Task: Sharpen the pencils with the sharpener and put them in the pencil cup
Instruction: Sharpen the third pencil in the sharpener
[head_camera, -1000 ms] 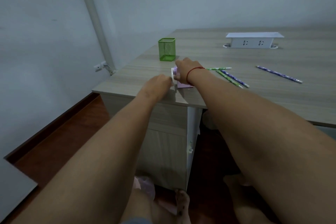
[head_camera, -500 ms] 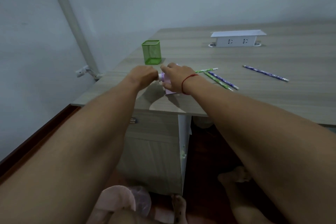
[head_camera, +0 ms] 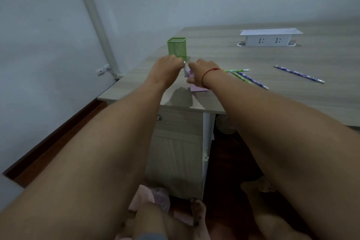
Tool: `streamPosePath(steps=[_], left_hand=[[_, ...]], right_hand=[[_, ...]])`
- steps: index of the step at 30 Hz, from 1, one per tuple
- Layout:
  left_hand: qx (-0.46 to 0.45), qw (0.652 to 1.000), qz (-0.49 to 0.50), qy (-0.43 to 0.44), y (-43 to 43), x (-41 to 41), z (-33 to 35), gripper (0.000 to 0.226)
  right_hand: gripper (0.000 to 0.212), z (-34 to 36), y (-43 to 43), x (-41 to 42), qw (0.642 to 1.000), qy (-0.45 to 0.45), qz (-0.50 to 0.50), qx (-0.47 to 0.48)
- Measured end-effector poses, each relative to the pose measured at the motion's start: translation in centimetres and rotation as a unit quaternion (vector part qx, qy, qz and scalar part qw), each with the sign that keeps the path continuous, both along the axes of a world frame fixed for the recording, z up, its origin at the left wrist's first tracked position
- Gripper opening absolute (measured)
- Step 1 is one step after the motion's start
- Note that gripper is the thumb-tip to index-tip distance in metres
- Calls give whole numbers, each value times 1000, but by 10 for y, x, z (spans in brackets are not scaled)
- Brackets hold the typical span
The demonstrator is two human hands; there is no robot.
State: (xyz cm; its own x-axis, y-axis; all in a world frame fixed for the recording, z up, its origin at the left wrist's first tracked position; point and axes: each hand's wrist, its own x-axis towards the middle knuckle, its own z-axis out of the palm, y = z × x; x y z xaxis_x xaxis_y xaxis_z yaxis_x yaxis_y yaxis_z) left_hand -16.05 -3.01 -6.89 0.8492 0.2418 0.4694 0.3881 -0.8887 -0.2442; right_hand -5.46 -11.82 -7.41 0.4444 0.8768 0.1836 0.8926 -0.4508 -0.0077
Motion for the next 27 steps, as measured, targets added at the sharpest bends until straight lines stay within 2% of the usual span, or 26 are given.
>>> streamPosePath(steps=[6,11,15,17,21,27], left_hand=[[-40,999,13,-17,-19,-14,-26,19],[-90,991,84,52,-20,-6,-52,22],[-94,986,71,117,-5,5,-58,23],[-79,985,61,142,3,9,-58,26],[6,983,16,181,17,11,-51,26],[30,983,36,178,33,29,-25,20]], right_hand=[[45,-2,1,-2,1000,-14,-1,6],[46,-5,1,-3,1000,-8,1,16],[49,-11,-1,-2,999,-6,10,45],[49,-14,-2,1,998,-12,22,55],[48,-15,-5,10,997,-23,40,65],[47,-14,-2,12,997,-24,58,52]])
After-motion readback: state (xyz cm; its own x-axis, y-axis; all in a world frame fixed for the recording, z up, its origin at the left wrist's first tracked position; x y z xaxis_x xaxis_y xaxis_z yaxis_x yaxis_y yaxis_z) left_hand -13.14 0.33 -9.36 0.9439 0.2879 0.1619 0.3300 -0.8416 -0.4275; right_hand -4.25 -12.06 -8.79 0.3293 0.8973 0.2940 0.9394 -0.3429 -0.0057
